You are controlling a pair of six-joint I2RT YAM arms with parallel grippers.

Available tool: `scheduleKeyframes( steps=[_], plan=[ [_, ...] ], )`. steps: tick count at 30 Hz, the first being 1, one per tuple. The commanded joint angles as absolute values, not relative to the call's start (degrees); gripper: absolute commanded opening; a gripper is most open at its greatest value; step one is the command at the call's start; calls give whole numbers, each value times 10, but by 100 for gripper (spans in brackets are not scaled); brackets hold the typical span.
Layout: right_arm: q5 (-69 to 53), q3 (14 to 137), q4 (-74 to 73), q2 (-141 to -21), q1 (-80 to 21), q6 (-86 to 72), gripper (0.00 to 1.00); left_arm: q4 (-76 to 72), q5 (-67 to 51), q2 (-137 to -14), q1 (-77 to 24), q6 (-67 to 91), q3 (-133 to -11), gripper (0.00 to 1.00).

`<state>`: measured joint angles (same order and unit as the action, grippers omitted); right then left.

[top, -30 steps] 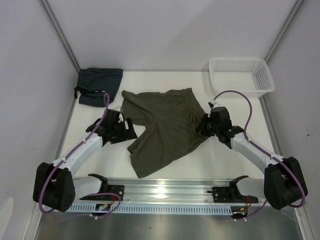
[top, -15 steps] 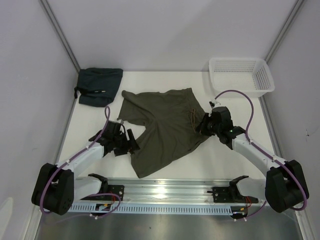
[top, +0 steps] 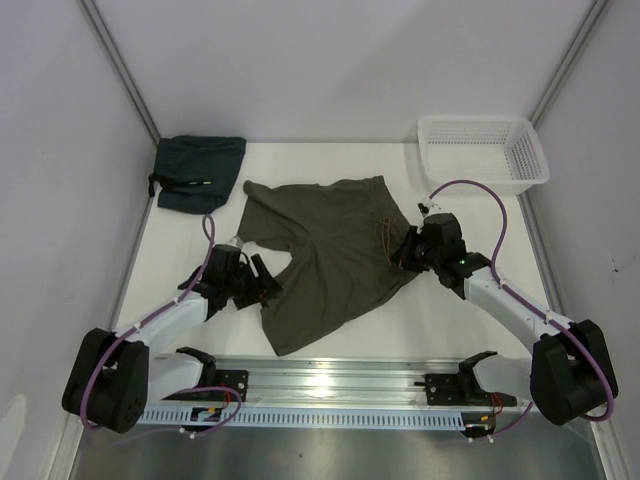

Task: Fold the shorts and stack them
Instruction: Flatten the shorts out

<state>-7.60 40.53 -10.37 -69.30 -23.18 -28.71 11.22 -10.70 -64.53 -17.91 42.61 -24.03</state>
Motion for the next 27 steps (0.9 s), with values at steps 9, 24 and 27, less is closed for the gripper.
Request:
scheduleKeyframes(
  steps=[9,24,27],
  plan=[
    [-90,404,-82,-681,-235,-291,3,86,-67,-618,-141,451,-207,61],
    [-95,412,-91,-668,-241,-294,3,31,-53,-645,-129,463,-183,25],
    [-93,415,-98,-663,-241,-293,3,25,-46,-653,-129,461,-185,11]
  ],
)
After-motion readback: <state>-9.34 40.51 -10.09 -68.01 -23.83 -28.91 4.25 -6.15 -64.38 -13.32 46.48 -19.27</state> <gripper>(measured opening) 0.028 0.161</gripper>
